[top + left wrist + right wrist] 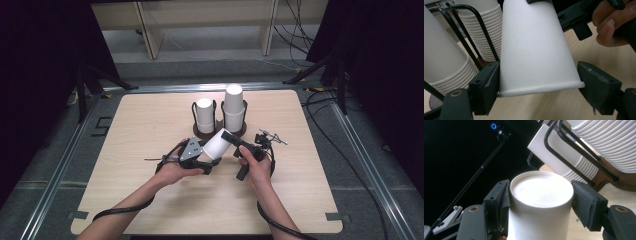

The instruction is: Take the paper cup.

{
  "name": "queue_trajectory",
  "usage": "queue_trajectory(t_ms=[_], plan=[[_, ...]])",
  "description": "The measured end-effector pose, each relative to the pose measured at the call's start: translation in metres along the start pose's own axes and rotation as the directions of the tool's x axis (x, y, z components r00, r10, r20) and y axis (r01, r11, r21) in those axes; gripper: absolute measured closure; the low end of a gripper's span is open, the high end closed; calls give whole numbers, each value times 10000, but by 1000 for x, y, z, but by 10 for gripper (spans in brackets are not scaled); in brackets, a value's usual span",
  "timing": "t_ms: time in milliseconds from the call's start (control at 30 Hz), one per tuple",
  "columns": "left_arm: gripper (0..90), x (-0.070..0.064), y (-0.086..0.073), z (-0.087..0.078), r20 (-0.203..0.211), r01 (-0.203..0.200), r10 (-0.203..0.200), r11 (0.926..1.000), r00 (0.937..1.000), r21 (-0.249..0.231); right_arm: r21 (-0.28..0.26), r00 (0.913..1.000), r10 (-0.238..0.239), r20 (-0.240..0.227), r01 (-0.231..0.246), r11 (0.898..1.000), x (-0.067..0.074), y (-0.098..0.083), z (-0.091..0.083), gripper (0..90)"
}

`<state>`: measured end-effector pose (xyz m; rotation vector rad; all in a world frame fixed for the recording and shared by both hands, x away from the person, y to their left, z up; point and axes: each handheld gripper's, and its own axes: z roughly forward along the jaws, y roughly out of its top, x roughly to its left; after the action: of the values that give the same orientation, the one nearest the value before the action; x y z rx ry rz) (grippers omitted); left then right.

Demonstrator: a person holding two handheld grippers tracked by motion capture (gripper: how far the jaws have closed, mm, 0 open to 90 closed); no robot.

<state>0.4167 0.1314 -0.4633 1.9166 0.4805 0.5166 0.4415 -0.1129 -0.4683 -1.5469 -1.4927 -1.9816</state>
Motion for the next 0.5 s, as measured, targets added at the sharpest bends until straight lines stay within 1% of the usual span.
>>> queue_trajectory(t_ms=[33, 67, 100, 133, 167, 233, 267, 300, 333, 367, 400, 433, 467, 500], plan=[[218, 0, 0, 0, -31, 23, -23, 10000, 10000, -45, 40, 9999, -135, -103, 135, 9999, -1, 0, 0, 340], [222, 1, 0, 0, -25, -32, 32, 10000, 10000, -59, 88, 9997, 175, -145, -174, 9998, 1, 0, 0, 339], [225, 1, 0, -1, -20, -29, 29, 10000, 10000, 33, 92, 9998, 98, -158, -96, 9999, 0, 0, 0, 338], [234, 1, 0, -2, -24, -75, 75, 10000, 10000, 65, 60, 9999, -141, 32, 140, 9999, 0, 0, 1, 336], [239, 1, 0, -2, -24, -75, 75, 10000, 10000, 65, 60, 9999, -141, 32, 140, 9999, 0, 0, 1, 336], [245, 1, 0, -2, -24, -111, 111, 9999, 9999, 28, 29, 9993, -380, -54, 381, 9993, -1, 0, 2, 333], [253, 2, 0, -3, 29, -95, 95, 10000, 10000, 6, 128, 10000, -49, 12, 49, 9999, 3, 0, 1, 330], [256, 2, 0, -3, 29, -95, 95, 10000, 10000, 6, 128, 10000, -49, 12, 49, 9999, 3, 0, 1, 330], [256, 2, 0, -4, 2, -18, 18, 10000, 10000, 20, 59, 9994, -322, 85, 322, 9995, 1, 0, 2, 329], [259, 2, 0, -4, -37, -19, 19, 10000, 10000, 14, 72, 9989, -466, 104, 466, 9989, 1, 1, 2, 325], [261, 3, 1, -4, -50, -23, 23, 10000, 10000, 12, 101, 9985, -539, -98, 540, 9985, 2, 1, 2, 317], [263, 3, 1, -4, -43, 2, -2, 10000, 10000, 3, 213, 9996, -283, 25, 283, 9994, 4, 0, 2, 306], [266, 4, 1, -5, -24, -61, 61, 10000, 10000, 39, 223, 9996, -240, 153, 237, 9995, 5, 0, 2, 295], [268, 4, 1, -5, 5, -45, 45, 10000, 10000, 71, 169, 9971, -745, 143, 742, 9971, 3, 1, 3, 288]])
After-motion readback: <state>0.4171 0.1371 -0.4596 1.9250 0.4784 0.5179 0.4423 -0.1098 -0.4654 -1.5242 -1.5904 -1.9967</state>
